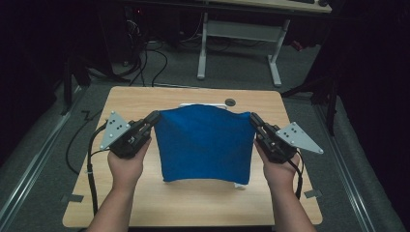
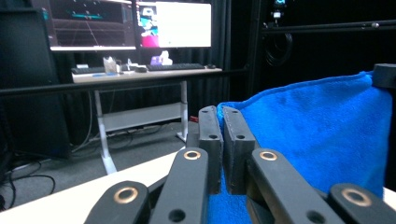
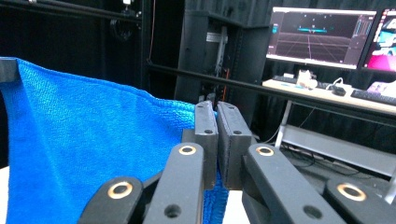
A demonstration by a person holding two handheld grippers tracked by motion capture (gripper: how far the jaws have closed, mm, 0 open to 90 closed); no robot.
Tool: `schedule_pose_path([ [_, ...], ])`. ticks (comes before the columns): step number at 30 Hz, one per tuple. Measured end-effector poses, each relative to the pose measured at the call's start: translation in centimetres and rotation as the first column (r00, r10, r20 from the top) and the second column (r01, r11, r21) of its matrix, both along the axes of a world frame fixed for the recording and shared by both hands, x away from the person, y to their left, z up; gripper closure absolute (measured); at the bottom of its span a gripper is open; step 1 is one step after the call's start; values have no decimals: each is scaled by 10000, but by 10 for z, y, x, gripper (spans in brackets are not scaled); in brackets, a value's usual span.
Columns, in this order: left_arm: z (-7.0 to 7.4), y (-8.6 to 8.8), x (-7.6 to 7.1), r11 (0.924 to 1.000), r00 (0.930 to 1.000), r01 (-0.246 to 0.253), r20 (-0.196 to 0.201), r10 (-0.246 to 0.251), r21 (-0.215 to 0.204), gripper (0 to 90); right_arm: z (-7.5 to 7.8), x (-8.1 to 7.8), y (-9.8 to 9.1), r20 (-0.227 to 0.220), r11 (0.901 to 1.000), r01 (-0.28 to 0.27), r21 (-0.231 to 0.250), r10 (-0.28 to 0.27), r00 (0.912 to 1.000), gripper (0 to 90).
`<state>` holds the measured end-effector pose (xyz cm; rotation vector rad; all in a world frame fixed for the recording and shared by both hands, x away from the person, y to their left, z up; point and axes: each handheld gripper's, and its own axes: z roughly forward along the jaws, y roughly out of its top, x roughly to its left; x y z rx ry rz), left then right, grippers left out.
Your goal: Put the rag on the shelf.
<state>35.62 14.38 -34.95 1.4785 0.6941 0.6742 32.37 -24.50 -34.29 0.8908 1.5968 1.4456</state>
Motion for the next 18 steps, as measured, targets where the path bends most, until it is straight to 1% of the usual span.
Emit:
schedule_pose_path([
  [2,5,1,2,10000,10000,-32,35,32,-38,878,5,1,1,64,10000,-8,75,8,10000,877],
  [3,10,3,4,10000,10000,-64,60,64,-71,878,7,2,1,118,10000,-14,94,13,9999,877],
  [4,10,3,4,10000,10000,-64,60,64,-71,878,7,2,1,118,10000,-14,94,13,9999,877],
  [5,15,3,6,9999,9999,-97,93,98,-74,878,10,3,1,161,9999,-19,105,17,9999,877],
  [6,15,3,6,9999,9999,-97,93,98,-74,878,10,3,1,161,9999,-19,105,17,9999,877],
  [9,23,2,10,9999,9997,-146,169,147,-21,879,16,7,1,216,9999,2,146,-5,9998,878],
  [10,23,2,10,9999,9997,-146,169,147,-21,879,16,7,1,216,9999,2,146,-5,9998,878],
  [12,28,1,15,9998,9996,-203,218,201,82,879,20,11,1,223,9999,-11,173,7,9998,877],
  [13,28,1,15,9998,9996,-203,218,201,82,880,20,11,1,223,9999,-11,173,7,9998,877],
  [18,31,2,25,9995,9994,-295,159,293,131,880,20,20,-2,173,9995,85,289,-90,9998,878],
])
